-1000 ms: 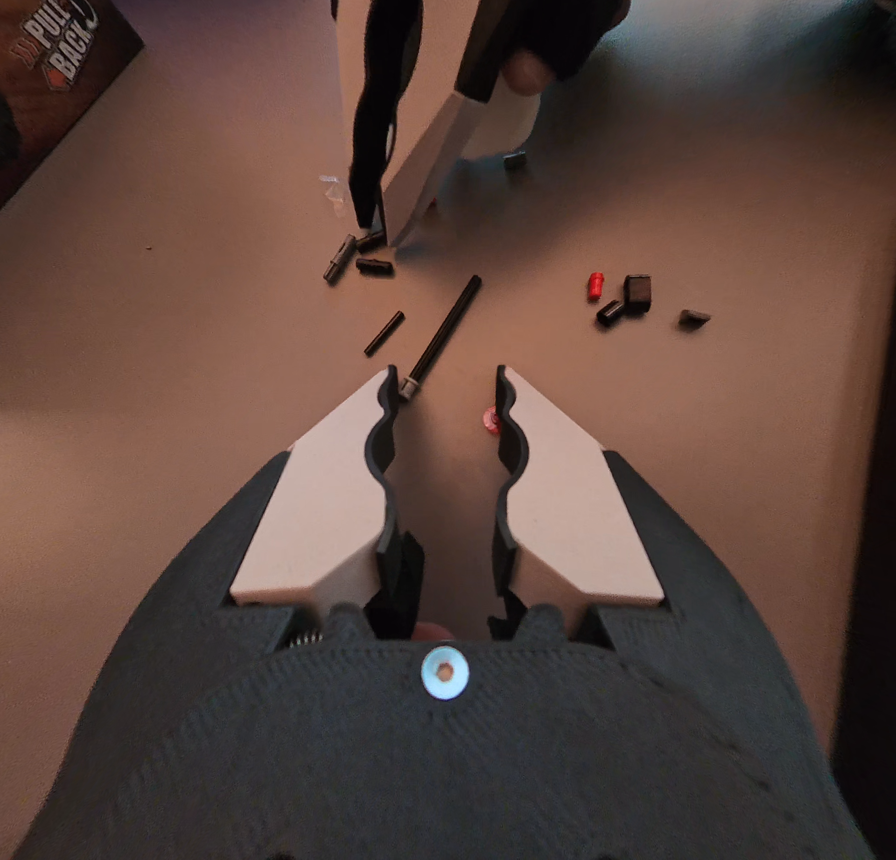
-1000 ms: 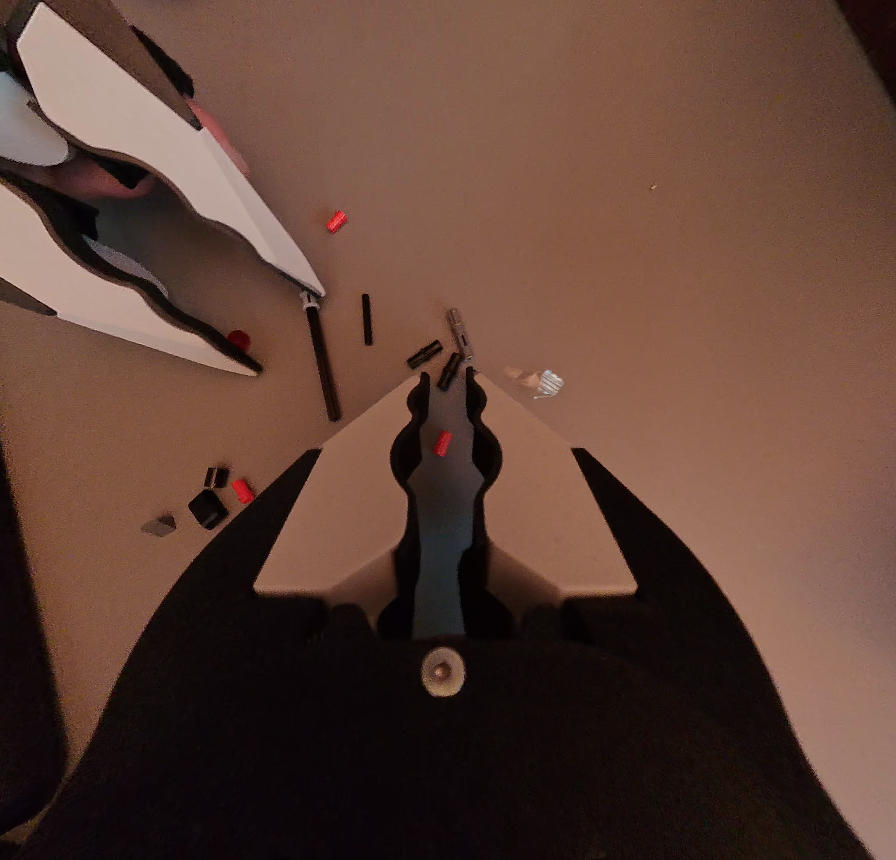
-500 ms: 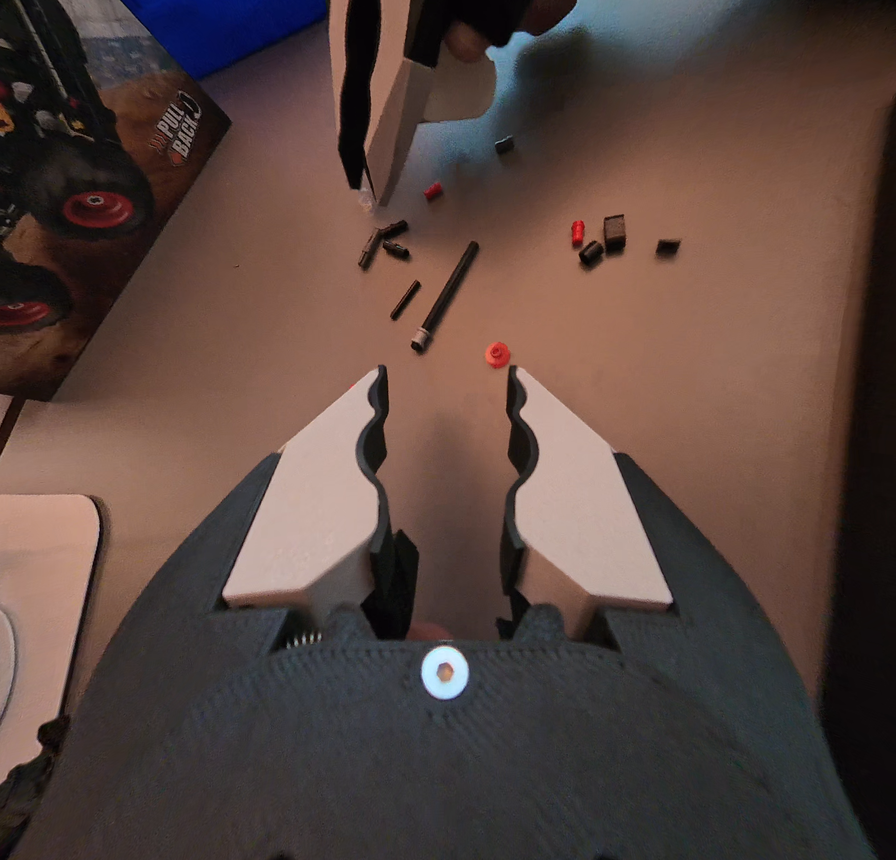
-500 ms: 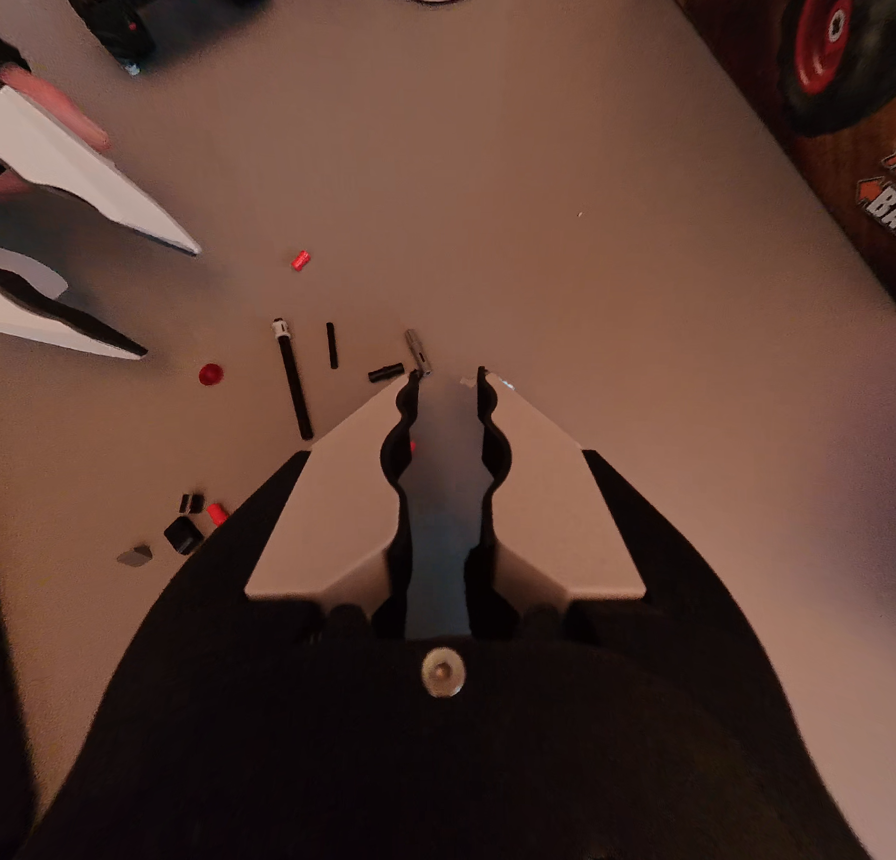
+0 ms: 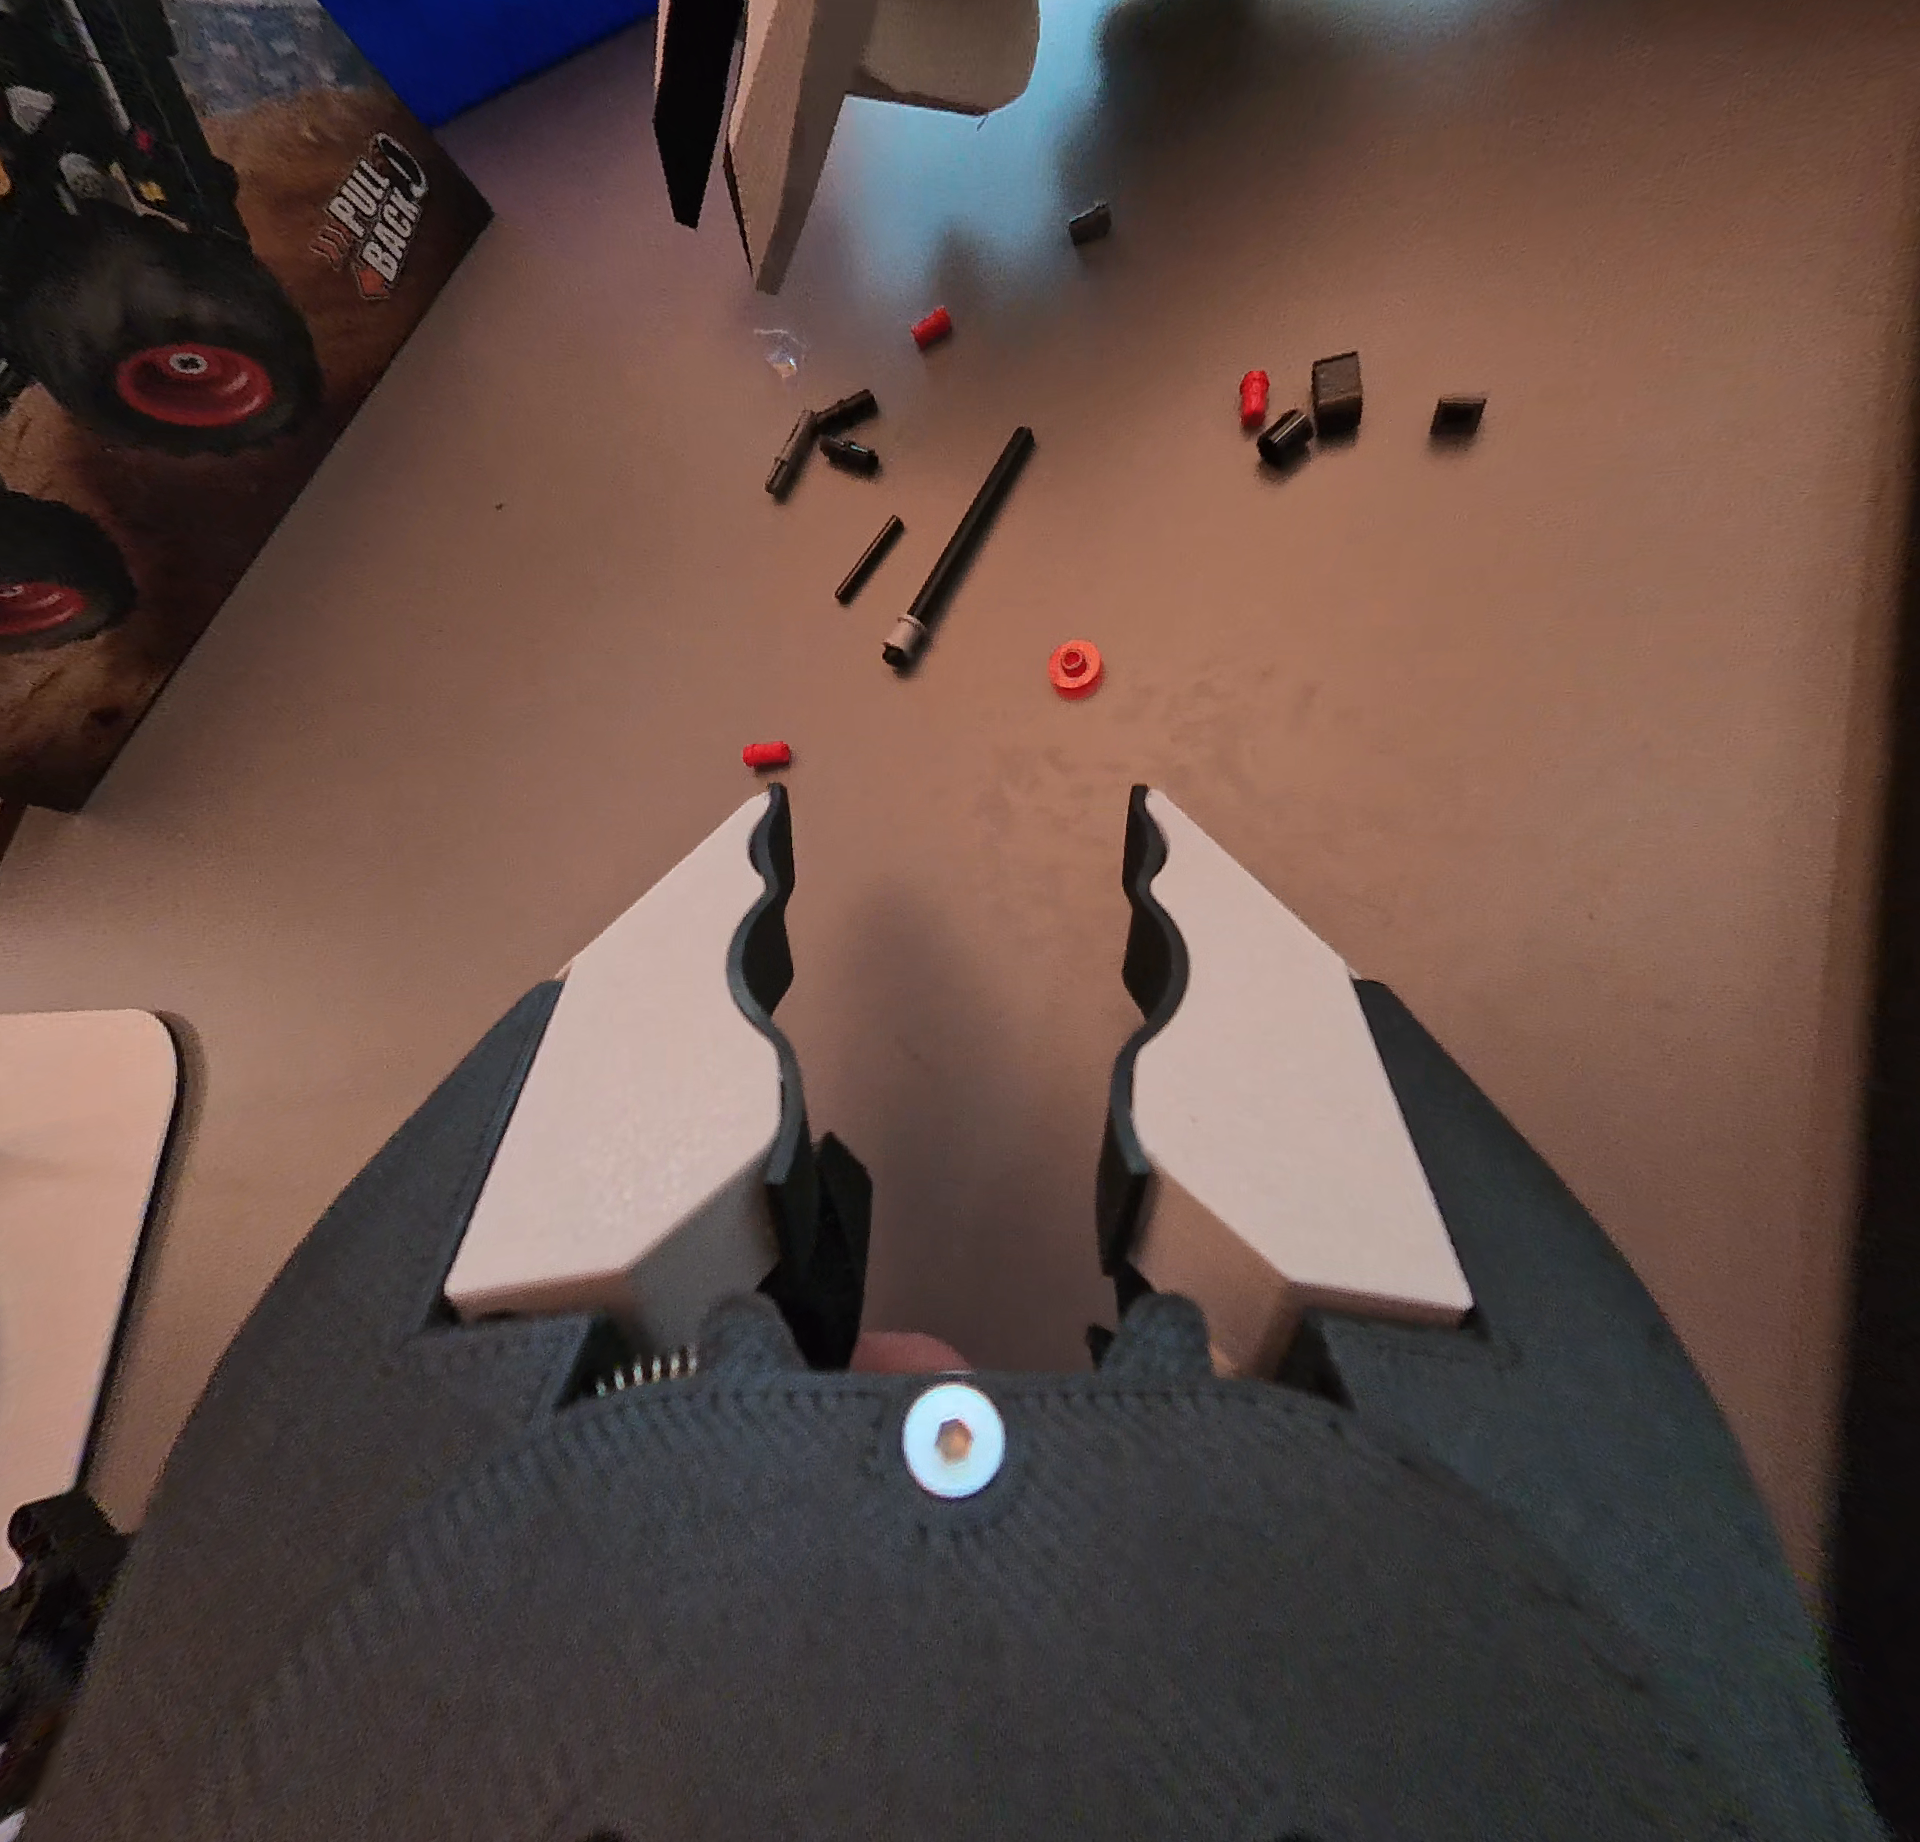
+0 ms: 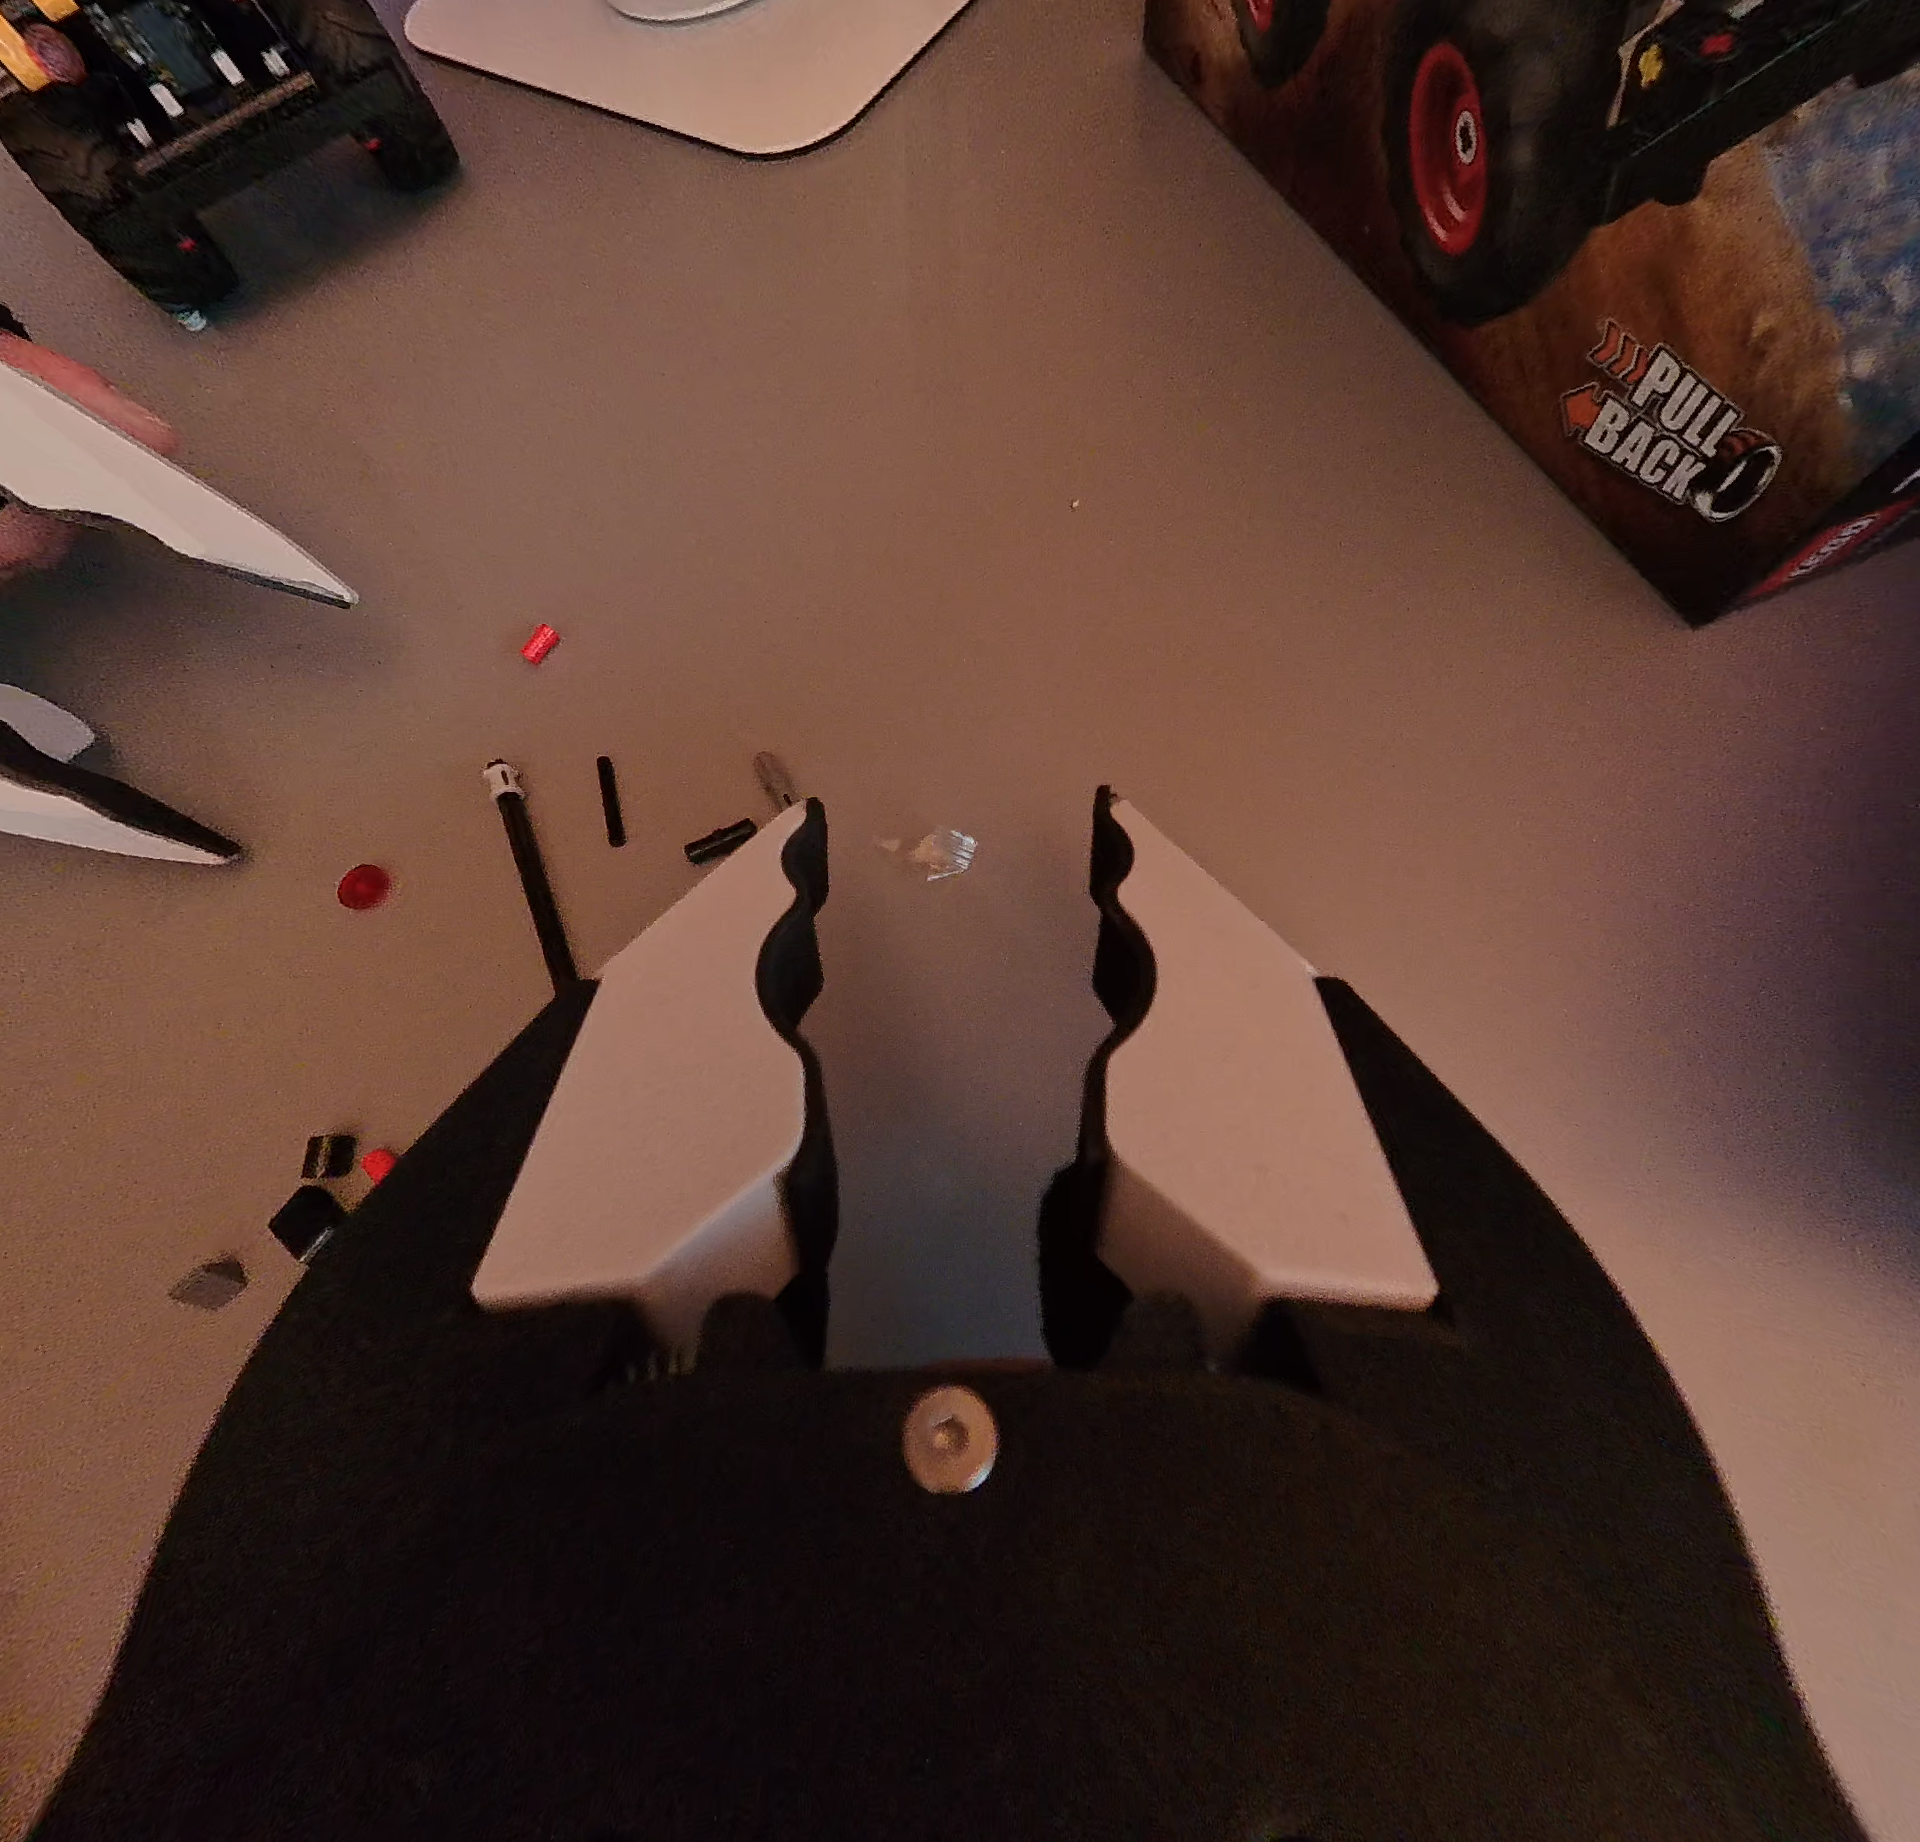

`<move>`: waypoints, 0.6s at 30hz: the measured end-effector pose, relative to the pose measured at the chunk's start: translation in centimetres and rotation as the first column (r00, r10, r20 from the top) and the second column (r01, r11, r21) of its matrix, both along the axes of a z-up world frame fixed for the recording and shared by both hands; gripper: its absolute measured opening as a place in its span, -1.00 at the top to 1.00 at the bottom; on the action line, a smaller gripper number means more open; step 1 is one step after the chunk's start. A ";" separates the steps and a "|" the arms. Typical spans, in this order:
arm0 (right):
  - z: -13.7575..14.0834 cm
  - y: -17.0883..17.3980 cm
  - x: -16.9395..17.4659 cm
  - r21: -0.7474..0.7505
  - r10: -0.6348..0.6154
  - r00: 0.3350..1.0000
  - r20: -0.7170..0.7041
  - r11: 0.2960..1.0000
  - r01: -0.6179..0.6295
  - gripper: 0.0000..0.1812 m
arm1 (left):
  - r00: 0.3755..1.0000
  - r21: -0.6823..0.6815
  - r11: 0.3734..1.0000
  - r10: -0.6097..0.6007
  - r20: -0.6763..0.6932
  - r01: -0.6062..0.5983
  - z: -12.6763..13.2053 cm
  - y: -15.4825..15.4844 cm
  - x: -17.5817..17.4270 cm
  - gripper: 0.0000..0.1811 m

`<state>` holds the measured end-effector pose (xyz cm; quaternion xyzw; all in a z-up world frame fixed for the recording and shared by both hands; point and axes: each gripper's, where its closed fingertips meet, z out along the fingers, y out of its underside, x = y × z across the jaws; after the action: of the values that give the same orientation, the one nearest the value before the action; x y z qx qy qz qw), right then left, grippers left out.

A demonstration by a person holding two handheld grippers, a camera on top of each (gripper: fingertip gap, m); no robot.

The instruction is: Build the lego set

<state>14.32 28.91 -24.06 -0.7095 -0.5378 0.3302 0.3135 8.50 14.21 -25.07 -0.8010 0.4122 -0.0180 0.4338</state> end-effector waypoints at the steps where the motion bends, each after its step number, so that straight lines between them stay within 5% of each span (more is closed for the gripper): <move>1: 0.0 0.1 0.0 0.002 -0.003 1.000 0.002 1.000 0.003 0.44 | 1.000 0.004 1.000 -0.001 -0.005 0.001 0.0 0.0 0.0 0.30; 18: 0.1 0.6 0.2 0.017 -0.023 1.000 -0.003 1.000 0.024 0.37 | 1.000 -0.006 1.000 -0.004 0.008 0.004 -0.4 0.1 0.5 0.32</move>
<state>14.54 29.56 -23.93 -0.7126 -0.5319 0.3228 0.3242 8.95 14.33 -25.52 -0.8014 0.4119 -0.0235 0.4330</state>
